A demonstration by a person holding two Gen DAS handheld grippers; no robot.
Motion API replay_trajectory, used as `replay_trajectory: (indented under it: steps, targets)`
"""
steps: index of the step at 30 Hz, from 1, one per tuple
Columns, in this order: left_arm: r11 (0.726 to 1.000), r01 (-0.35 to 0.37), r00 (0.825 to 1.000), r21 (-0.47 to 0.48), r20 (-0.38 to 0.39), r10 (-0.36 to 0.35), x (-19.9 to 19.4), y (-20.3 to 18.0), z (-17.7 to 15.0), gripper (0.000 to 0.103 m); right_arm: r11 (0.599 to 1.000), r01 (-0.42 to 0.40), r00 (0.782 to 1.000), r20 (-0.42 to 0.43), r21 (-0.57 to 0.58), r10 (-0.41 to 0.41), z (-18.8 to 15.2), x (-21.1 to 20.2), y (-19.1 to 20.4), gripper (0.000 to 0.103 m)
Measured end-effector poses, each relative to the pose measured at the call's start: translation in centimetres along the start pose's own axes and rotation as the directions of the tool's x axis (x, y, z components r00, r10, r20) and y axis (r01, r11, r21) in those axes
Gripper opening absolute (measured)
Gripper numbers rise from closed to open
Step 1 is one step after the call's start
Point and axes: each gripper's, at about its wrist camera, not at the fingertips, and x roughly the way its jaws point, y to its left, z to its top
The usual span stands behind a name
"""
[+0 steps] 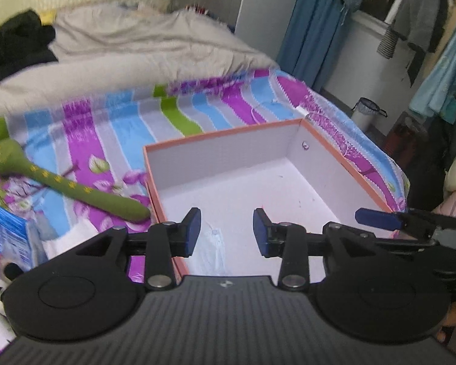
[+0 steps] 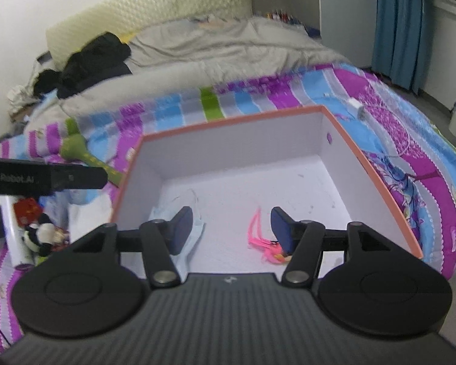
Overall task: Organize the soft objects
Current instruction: 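Open both tools to drop the mask and toy into the box, then move both open tools back toward the items on the bed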
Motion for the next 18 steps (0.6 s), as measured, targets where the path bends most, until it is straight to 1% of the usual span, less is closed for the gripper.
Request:
replay_trajectory:
  steps: [4,9,13,18]
  targets:
    - [1.000,-0.011,0.998,0.027,0.060,0.009,-2.8,-0.2,-1.6,0.043,0.999,-0.026,0.998,0.047,-0.028,0.028,-0.9,-1.7,1.1,0.060]
    - [0.999,-0.013,0.990,0.034,0.138,0.008,-6.3,0.1,-3.9,0.043,0.996,-0.052,0.993,0.101,-0.069,0.059,-2.2,-3.7,2.6,0.060]
    - [1.000,-0.003,0.980,0.010,0.201,0.001,-9.2,0.7,-5.7,0.043,0.993,-0.074,0.986,0.142,-0.096,0.087,-3.3,-5.4,3.8,0.060]
    - [0.998,-0.050,0.962,0.026,0.269,0.041,-12.5,0.8,-8.5,0.043,0.988,-0.099,0.976,0.184,-0.116,0.119,-5.3,-6.8,5.4,0.060]
